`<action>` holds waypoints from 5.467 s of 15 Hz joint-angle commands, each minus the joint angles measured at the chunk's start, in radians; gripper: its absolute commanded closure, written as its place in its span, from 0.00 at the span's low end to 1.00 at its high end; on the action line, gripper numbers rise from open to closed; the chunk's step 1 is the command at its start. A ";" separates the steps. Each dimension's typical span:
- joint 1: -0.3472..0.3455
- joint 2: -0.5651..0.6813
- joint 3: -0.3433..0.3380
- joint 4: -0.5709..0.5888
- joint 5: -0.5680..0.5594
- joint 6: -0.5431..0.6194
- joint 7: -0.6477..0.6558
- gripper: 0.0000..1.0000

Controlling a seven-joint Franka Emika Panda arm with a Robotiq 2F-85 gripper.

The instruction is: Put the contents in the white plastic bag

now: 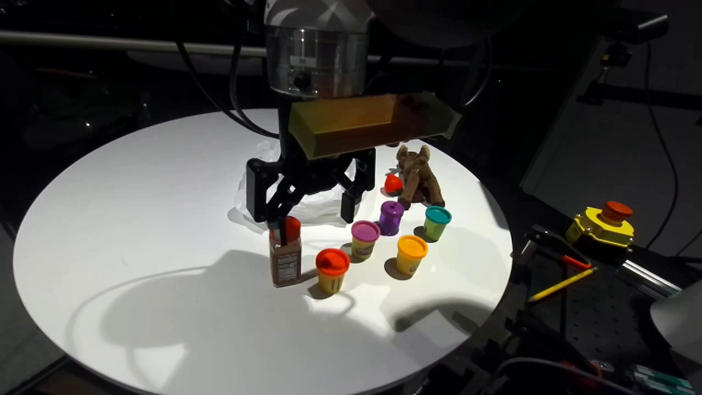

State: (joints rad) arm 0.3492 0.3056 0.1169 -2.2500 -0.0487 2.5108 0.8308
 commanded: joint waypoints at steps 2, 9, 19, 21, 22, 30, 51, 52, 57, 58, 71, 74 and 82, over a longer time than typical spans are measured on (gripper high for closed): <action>-0.001 0.020 0.002 0.021 0.001 -0.003 -0.001 0.00; 0.000 0.029 0.002 0.041 0.001 -0.005 -0.002 0.00; 0.016 0.110 -0.037 0.108 -0.013 0.067 0.067 0.00; 0.018 0.127 -0.044 0.122 -0.010 0.064 0.075 0.00; 0.016 0.132 -0.042 0.127 -0.005 0.055 0.069 0.00; 0.007 0.147 -0.032 0.135 0.020 0.044 0.049 0.65; 0.038 0.238 -0.052 0.296 -0.207 -0.105 -0.007 0.12; 0.051 0.260 -0.066 0.312 -0.225 -0.100 0.006 0.05; 0.090 0.318 -0.103 0.357 -0.251 -0.093 0.018 0.00; 0.092 0.319 -0.101 0.356 -0.247 -0.093 0.010 0.00; 0.088 0.289 -0.142 0.326 -0.228 -0.095 0.045 0.73; 0.067 0.214 -0.165 0.310 -0.210 -0.115 0.094 0.73; -0.014 0.209 -0.254 0.413 -0.244 -0.140 0.313 0.74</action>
State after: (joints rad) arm 0.3688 0.4664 -0.1272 -1.9020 -0.2808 2.3950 1.0672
